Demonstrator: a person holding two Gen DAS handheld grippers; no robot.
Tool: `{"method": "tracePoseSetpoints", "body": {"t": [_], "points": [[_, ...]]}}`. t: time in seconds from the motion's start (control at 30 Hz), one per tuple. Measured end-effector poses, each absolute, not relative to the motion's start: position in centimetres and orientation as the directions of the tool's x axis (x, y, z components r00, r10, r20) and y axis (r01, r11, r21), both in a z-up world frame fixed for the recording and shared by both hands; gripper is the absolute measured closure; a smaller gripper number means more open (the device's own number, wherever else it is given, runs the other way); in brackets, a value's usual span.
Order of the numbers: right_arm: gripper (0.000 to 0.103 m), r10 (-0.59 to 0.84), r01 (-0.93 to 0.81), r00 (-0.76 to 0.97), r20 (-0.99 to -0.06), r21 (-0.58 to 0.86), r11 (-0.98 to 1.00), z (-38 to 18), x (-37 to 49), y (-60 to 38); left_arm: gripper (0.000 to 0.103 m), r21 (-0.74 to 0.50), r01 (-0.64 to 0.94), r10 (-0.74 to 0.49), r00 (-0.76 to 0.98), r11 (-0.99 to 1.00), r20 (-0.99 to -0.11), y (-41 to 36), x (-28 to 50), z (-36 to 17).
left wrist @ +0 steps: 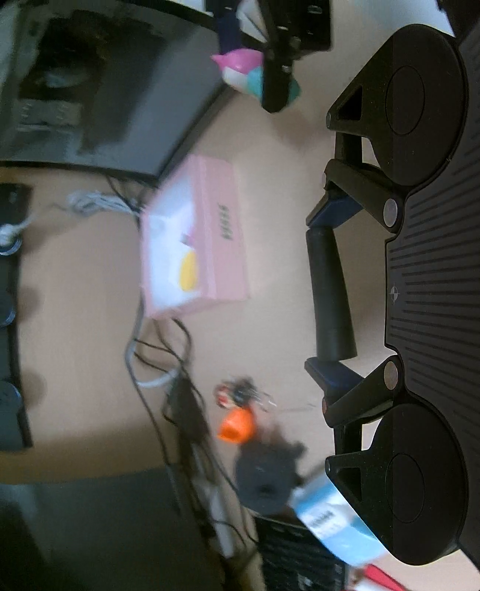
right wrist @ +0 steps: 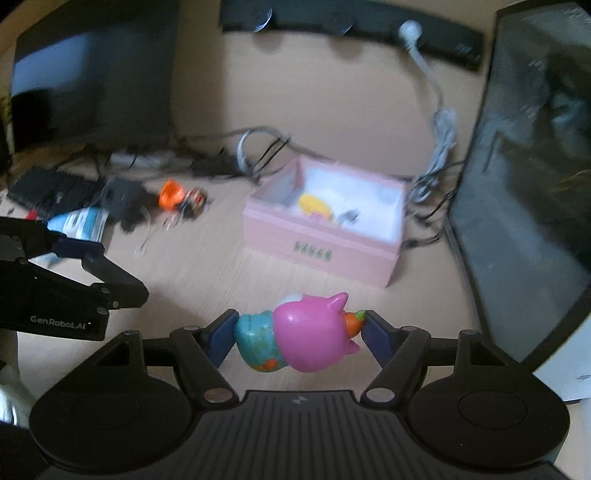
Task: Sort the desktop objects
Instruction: 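Lower the foam tube and pink-teal toy into the pink box and open both grippers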
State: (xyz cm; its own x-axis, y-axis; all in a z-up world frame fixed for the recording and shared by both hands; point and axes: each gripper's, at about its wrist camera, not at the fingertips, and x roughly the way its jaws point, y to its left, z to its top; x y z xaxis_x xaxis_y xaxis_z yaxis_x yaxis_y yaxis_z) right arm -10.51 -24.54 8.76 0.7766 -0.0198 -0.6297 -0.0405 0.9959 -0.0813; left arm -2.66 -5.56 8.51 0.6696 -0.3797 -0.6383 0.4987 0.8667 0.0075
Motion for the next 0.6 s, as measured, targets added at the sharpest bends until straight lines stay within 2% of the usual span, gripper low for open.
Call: {"method": "tracePoseSetpoints", "body": {"t": [0.27, 0.37, 0.5, 0.57, 0.6], "points": [[0.03, -0.077, 0.067, 0.852, -0.519, -0.038, 0.997, 14.6, -8.7, -28.2, 0.022, 0.014, 0.584, -0.484, 0.686, 0.812, -0.543, -9.4, 2.1, 12.4], [0.03, -0.075, 0.097, 0.872, -0.484, 0.02, 0.995, 17.0, -5.5, -29.9, 0.022, 0.026, 0.602, -0.509, 0.696, 0.798, -0.506, -11.5, 4.1, 12.9], [0.03, -0.055, 0.126, 0.872, -0.486, 0.115, 0.985, 18.1, 0.3, -32.0, 0.021, 0.01, 0.613, -0.545, 0.709, 0.79, -0.448, -14.3, 7.9, 13.4], [0.027, -0.023, 0.12, 0.874, -0.485, 0.17, 0.978, 18.0, 3.7, -33.5, 0.013, 0.027, 0.593, -0.514, 0.719, 0.805, -0.467, -15.9, 10.4, 13.0], [0.018, -0.026, 0.133, 0.867, -0.498, 0.181, 0.974, 17.8, 5.4, -34.3, 0.012, 0.027, 0.584, -0.497, 0.713, 0.811, -0.495, -16.4, 11.7, 12.8]]}}
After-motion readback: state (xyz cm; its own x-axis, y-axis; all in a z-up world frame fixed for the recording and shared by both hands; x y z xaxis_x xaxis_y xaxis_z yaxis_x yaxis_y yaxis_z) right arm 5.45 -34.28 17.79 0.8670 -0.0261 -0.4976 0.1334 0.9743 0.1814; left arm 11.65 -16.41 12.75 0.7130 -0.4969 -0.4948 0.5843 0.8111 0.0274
